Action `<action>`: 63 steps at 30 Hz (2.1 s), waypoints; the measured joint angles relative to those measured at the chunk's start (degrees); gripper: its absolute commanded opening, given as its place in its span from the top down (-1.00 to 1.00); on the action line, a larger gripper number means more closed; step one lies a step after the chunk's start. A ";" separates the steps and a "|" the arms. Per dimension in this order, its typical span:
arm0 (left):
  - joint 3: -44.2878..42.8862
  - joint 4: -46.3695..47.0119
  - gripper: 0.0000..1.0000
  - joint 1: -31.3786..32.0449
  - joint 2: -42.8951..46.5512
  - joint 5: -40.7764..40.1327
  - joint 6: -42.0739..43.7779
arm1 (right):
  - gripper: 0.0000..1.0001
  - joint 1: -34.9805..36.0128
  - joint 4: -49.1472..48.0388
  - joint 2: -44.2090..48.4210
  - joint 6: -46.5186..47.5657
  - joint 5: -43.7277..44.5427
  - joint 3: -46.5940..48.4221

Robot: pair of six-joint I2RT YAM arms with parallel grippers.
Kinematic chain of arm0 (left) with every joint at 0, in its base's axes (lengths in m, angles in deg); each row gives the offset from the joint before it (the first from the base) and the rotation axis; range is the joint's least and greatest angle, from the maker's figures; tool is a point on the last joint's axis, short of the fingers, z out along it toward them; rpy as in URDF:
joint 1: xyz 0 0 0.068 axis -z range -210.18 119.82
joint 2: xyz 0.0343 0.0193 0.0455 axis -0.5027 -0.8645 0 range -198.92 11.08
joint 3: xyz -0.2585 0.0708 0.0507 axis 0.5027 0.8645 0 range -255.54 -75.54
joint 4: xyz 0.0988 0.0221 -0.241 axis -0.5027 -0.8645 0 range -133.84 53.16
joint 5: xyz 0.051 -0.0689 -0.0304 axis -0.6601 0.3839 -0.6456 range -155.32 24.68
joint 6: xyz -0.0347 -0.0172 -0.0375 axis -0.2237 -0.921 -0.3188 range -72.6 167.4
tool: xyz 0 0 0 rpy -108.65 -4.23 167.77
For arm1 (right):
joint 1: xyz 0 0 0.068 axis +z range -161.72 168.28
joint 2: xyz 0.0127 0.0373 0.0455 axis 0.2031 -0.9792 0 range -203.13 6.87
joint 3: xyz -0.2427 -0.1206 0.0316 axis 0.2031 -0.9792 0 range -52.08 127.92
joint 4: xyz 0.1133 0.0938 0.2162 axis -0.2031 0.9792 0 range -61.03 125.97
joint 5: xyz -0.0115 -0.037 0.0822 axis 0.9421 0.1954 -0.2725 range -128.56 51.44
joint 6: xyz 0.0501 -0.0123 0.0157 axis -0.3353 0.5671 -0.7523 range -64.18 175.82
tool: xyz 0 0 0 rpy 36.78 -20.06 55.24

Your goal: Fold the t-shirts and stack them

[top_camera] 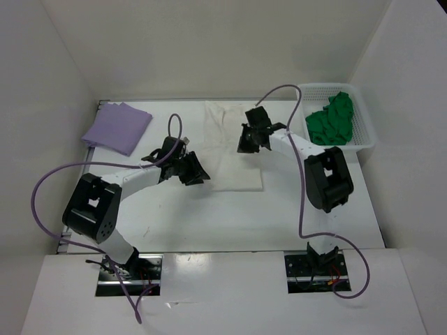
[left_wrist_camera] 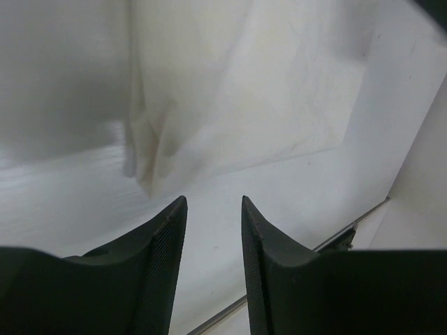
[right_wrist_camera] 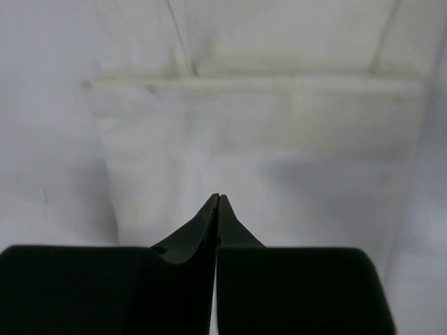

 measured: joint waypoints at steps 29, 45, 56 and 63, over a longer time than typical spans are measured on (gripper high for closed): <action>2.78 3.63 1.00 -4.24 -9.05 5.44 0.83 | 1.00 -10.32 -3.45 19.78 -6.97 -16.79 -39.78; 1.01 -28.50 1.00 -6.49 24.22 9.55 7.39 | 1.00 -2.47 18.43 47.39 -10.71 -24.65 -42.36; -33.46 -18.67 0.99 -10.64 -14.19 5.86 8.55 | 1.00 -16.55 11.89 11.34 -2.27 -23.19 -3.98; -55.47 -15.21 0.92 -12.41 -37.48 3.50 6.14 | 1.00 -18.25 9.94 -9.07 -0.26 -20.24 12.61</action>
